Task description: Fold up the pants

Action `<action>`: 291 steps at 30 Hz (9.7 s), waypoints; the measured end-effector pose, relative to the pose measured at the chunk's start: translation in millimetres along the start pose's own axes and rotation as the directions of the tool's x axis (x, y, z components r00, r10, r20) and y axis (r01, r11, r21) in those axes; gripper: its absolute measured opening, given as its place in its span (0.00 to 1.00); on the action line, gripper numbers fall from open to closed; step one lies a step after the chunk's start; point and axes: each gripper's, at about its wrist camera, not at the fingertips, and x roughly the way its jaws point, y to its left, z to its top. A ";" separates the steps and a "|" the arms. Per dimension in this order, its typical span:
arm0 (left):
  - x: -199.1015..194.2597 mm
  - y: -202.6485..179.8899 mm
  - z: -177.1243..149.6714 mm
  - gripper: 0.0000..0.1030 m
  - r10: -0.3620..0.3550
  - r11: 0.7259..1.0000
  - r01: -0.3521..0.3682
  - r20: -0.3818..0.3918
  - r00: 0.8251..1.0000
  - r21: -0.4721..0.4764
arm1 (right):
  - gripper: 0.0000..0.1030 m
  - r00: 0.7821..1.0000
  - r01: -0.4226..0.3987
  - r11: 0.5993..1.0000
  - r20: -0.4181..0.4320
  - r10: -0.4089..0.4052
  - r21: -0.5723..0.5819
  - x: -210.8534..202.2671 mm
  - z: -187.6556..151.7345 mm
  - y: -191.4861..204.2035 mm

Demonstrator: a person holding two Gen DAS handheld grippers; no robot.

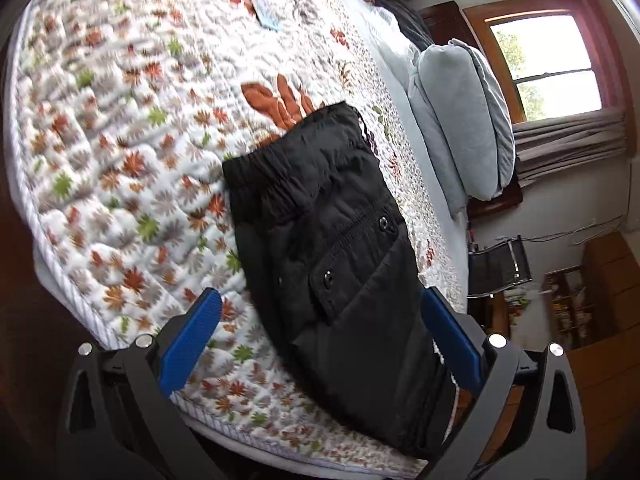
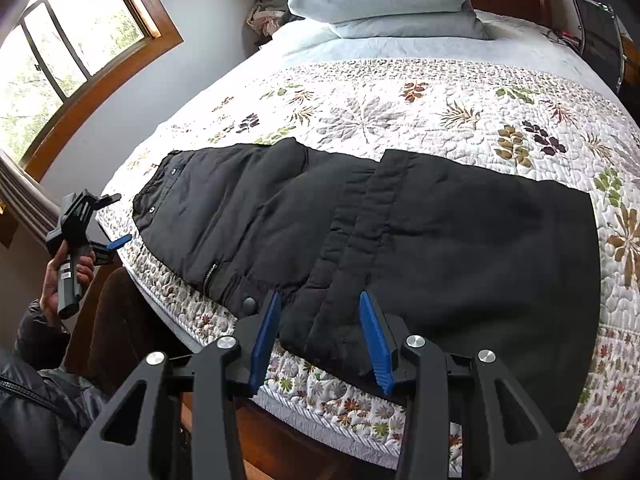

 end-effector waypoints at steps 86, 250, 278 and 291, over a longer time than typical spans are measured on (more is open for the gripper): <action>109.5 -45.9 12.8 0.23 0.026 0.993 -0.013 -0.116 0.993 0.113 | 0.13 0.997 -0.069 0.888 0.049 0.052 0.455 13.0 53.3 -250.1; 195.3 -258.5 -99.4 0.93 0.287 0.558 -0.056 -0.130 0.949 0.828 | 0.17 0.875 -0.485 0.733 0.269 0.404 0.477 -4.3 104.4 -163.3; 258.6 -275.4 -148.8 0.93 0.361 0.468 -0.014 -0.177 0.916 0.883 | 0.20 0.909 -0.414 0.620 0.265 0.322 0.667 17.4 20.6 -281.6; 246.0 -271.0 -146.1 0.93 0.362 0.457 -0.042 -0.143 0.921 0.889 | 0.37 0.966 -0.233 0.725 0.239 0.097 0.649 -40.3 -0.5 -290.8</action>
